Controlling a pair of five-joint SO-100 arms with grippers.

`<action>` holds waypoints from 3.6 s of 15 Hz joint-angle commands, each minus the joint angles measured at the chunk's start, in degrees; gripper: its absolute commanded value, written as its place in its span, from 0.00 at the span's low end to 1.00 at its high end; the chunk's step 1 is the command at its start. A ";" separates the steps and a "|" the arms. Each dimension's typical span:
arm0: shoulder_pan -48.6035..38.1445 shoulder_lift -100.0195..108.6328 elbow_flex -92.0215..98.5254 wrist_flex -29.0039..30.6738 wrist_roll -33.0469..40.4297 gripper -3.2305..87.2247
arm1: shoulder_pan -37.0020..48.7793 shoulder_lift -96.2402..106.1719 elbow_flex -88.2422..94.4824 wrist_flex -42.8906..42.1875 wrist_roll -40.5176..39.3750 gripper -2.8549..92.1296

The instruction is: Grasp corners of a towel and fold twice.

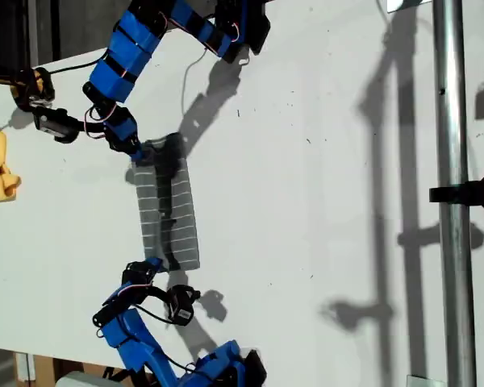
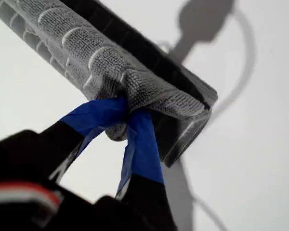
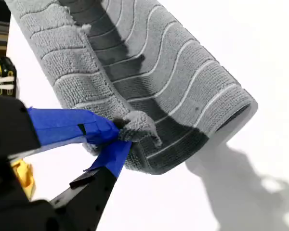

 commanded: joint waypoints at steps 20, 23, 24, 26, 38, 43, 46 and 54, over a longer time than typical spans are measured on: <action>5.80 -23.29 -25.84 24.96 -6.77 0.31 | 2.02 -9.49 -5.19 20.21 2.46 0.26; 6.06 -8.26 -17.93 24.96 -8.00 0.37 | 3.08 2.11 -5.19 26.54 2.81 0.33; 5.89 -3.69 -14.41 24.70 -8.53 0.37 | 4.39 6.50 -4.48 28.04 2.81 0.34; 5.54 7.56 -3.43 21.27 -10.37 0.38 | 7.47 16.35 -0.62 29.53 2.81 0.35; 18.02 107.49 73.74 -1.76 -24.08 0.01 | 0.62 70.40 46.93 21.01 19.42 0.33; 26.28 111.45 88.07 -7.12 -24.70 0.04 | 4.92 64.42 51.50 11.51 14.24 0.37; 26.98 111.45 90.79 -7.56 -22.76 0.03 | 8.88 46.93 42.01 5.27 3.08 0.41; 26.81 111.45 91.49 -6.50 -23.55 0.03 | 8.70 1.05 12.22 -1.05 -7.29 0.45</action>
